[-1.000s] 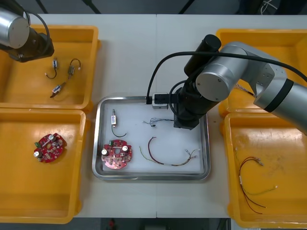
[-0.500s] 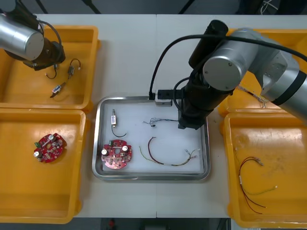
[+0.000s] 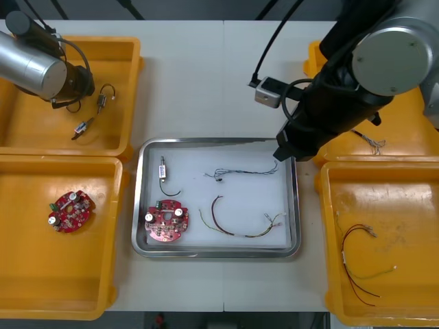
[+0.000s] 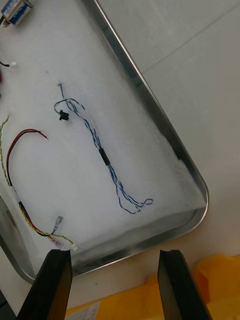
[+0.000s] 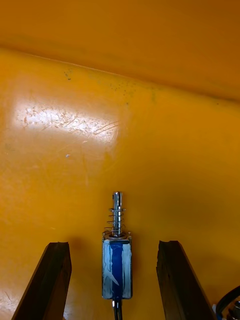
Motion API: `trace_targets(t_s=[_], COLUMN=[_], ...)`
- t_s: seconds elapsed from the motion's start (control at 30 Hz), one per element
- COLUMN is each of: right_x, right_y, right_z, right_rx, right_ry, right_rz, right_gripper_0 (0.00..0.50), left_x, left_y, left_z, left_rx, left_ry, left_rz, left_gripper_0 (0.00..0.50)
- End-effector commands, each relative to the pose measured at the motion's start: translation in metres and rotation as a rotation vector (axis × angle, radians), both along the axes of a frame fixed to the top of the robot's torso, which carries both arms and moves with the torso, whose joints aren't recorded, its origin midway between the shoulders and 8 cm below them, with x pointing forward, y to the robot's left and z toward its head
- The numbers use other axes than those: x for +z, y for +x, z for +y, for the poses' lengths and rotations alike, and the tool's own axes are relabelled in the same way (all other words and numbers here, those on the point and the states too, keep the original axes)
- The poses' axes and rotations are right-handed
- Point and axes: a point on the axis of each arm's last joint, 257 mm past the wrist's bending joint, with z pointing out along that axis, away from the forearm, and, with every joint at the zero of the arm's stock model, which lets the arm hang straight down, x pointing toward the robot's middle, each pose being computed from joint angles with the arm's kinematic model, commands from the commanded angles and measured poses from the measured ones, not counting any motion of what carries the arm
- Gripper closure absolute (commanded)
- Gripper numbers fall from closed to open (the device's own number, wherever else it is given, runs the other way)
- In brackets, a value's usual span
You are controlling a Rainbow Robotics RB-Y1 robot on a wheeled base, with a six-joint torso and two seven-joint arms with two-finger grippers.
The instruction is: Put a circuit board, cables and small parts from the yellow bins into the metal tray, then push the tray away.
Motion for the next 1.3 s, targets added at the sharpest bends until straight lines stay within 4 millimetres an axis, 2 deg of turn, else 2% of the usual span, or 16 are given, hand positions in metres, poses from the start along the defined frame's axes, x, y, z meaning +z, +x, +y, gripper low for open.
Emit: trace_targets(t_s=[0.03, 0.27, 0.4, 0.53, 0.7, 0.73, 0.77, 0.97, 1.13, 1.3], right_x=[0.015, 0.016, 0.017, 0.022, 0.023, 0.022, 0.021, 0.013, 0.009, 0.005], right_y=[0.002, -0.008, -0.02, -0.02, -0.027, -0.028, -0.03, -0.044, -0.05, -0.053], right_z=[-0.043, -0.094, -0.128, -0.144, -0.174, -0.18, -0.185, -0.219, -0.231, -0.242], right_rx=[-0.187, -0.437, -0.583, -0.68, -0.815, -0.829, -0.845, -0.934, -0.966, -0.998], right_ry=[0.011, -0.009, -0.041, -0.01, 0.026, 0.029, 0.033, 0.059, 0.063, 0.061], right_rz=[-0.029, -0.023, 0.021, 0.024, 0.033, 0.034, 0.036, 0.059, 0.068, 0.069], right_gripper_0=[0.0, 0.0, 0.0, 0.0, 0.0, 0.0, 0.0, 0.0, 0.0, 0.0], left_x=[0.029, 0.023, 0.022, 0.022, 0.023, 0.022, 0.022, 0.023, 0.025, 0.036], left_y=[0.015, 0.016, 0.017, 0.017, 0.018, 0.017, 0.017, 0.018, 0.018, 0.015], left_z=[-0.025, -0.024, -0.024, -0.025, -0.024, -0.023, -0.023, -0.021, -0.021, -0.016], left_rx=[-0.073, -0.072, -0.075, -0.08, -0.086, -0.086, -0.086, -0.091, -0.095, -0.1], left_ry=[0.018, 0.001, -0.009, -0.005, 0.003, 0.004, 0.006, 0.023, 0.028, 0.064], left_rz=[-0.04, -0.044, -0.047, -0.046, -0.048, -0.047, -0.047, -0.049, -0.05, -0.034], left_gripper_0=[0.0, 0.0, 0.0, 0.0, 0.412, 0.468, 0.5, 0.5, 0.5, 0.5])
